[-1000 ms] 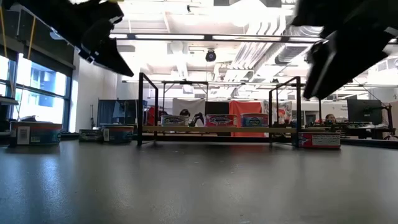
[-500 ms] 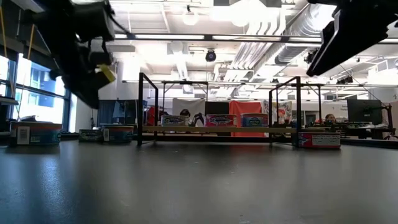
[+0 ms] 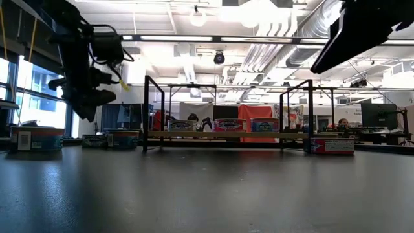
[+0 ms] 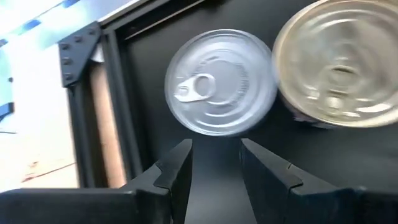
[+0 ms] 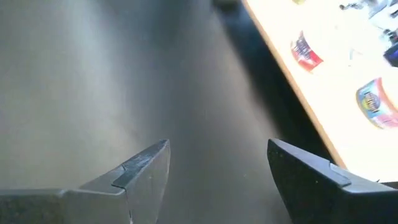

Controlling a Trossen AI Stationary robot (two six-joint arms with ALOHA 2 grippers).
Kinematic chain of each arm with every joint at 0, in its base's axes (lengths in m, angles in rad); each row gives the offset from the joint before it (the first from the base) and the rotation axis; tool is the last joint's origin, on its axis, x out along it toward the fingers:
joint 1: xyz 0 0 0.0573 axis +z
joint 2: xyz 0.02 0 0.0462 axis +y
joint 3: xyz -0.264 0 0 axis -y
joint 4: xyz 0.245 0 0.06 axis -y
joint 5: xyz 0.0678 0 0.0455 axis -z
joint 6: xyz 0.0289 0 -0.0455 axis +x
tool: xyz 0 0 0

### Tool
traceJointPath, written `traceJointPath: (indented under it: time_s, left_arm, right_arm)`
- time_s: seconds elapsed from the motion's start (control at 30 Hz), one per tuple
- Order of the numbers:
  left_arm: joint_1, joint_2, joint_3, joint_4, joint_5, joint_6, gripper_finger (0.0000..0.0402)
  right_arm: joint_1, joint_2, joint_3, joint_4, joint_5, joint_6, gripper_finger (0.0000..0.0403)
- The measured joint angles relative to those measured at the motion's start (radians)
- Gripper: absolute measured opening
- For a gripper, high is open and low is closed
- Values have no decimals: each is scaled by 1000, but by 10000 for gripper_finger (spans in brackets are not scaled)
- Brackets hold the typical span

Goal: Stack canned seafood by type on shelf
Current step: Put the green tuna can on the shelf aligned with the other green tuna can

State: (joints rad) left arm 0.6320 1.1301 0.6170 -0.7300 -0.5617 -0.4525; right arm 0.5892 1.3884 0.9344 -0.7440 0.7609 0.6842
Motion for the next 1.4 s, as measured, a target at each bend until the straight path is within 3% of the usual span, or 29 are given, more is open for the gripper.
traceJointPath:
  time_s: [0.33, 0.6, 0.8, 0.93, 1.13, 1.4]
  left_arm:
    - [193, 23, 0, 57, 57, 150, 127]
    - [176, 47, 0, 87, 80, 121, 127]
    - [186, 137, 0, 205, 48, 229, 127]
    - [210, 202, 0, 259, 99, 247, 126]
    - [216, 257, 10, 205, 224, 278, 103]
    - [94, 208, 7, 12, 279, 121, 51]
  right_arm:
    - [0, 0, 0, 24, 16, 6, 261]
    - [0, 1, 0, 30, 16, 6, 261]
    - [0, 1, 0, 31, 22, -20, 261]
    - [0, 1, 0, 31, 23, -20, 261]
    - [0, 1, 0, 36, 22, -12, 261]
    - [0, 1, 0, 63, 23, -33, 261]
